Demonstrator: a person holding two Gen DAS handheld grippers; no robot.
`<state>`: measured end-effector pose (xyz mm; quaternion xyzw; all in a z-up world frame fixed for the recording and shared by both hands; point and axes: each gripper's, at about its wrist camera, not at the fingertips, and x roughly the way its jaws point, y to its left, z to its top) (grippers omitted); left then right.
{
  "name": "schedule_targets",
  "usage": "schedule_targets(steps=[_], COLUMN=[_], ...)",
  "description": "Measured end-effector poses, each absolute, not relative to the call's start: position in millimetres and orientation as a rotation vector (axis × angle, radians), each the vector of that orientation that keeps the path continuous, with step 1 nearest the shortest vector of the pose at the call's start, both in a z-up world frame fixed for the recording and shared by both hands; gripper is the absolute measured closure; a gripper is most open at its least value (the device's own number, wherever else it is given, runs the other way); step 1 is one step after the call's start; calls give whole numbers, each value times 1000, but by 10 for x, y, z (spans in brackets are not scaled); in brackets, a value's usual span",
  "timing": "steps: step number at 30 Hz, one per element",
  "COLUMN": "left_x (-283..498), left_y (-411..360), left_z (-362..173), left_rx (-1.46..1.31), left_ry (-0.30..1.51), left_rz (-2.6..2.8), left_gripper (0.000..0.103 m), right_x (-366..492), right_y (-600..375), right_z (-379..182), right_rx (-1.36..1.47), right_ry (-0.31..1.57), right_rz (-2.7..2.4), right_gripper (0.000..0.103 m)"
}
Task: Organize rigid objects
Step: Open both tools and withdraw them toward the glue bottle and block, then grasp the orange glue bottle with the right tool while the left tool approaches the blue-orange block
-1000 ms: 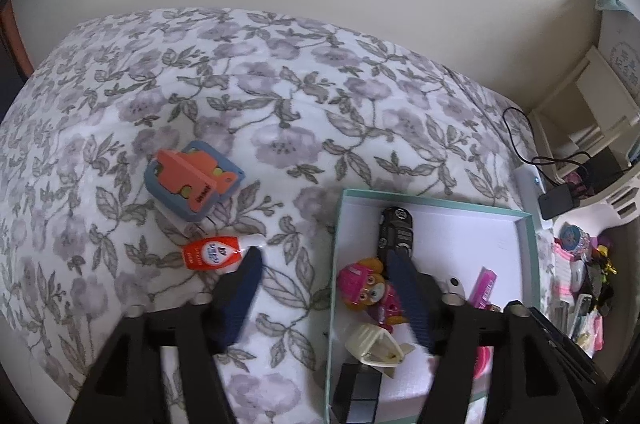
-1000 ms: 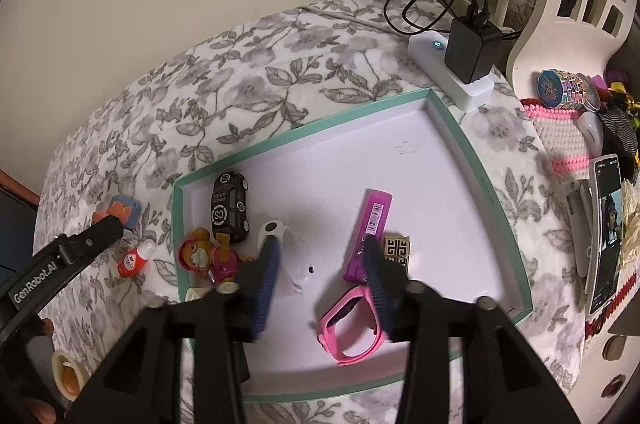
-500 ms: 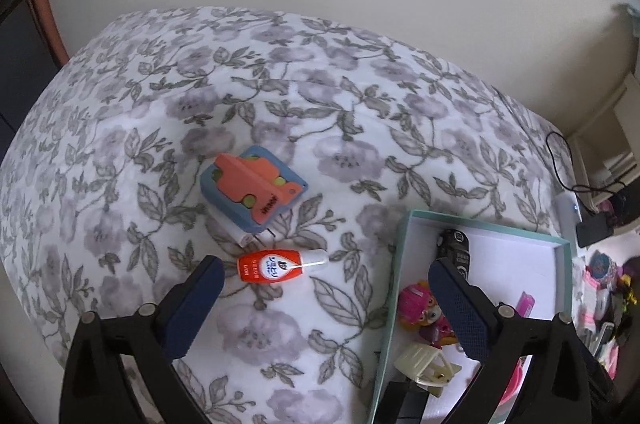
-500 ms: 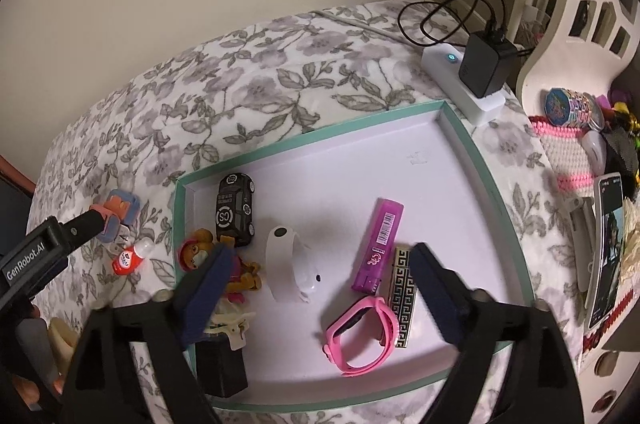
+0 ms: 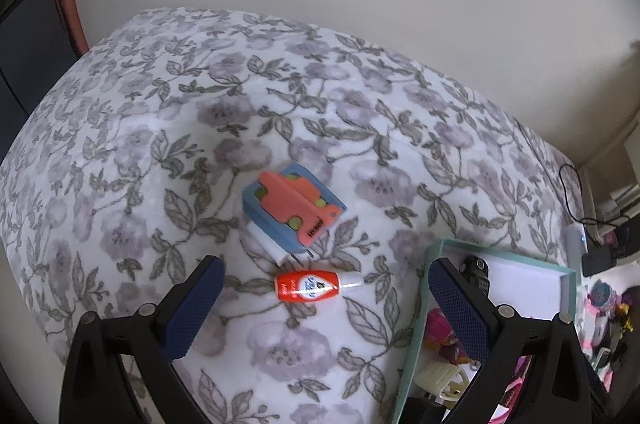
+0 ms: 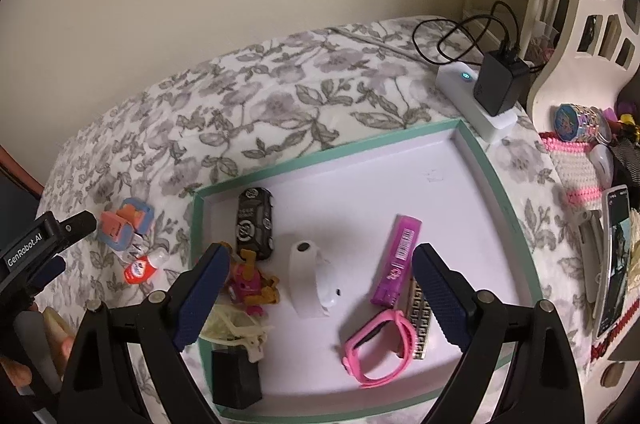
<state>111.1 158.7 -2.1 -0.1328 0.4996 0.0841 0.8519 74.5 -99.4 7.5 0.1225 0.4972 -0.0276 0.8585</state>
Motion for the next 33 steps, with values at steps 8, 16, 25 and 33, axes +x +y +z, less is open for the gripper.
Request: schedule_targets(steps=[8,16,25,33], left_x=[1059,976,965,1090], left_y=[1995,2514,2884,2883], left_z=[80,117,33,-267], left_rx=[-346,-413,-426,-382], left_ry=[1002,959,964,1102], left_rz=[230,311,362,354], left_gripper=[0,0,0,0], right_x=[802,880,1005,1057], right_y=[-774,-454,177,637], right_z=[60,94,-8,-238], right_rx=[233,224,171,101], right_ry=[1044,1022,1041,1096], right_rz=[-18,54,199,291], right_gripper=[10,10,10,10])
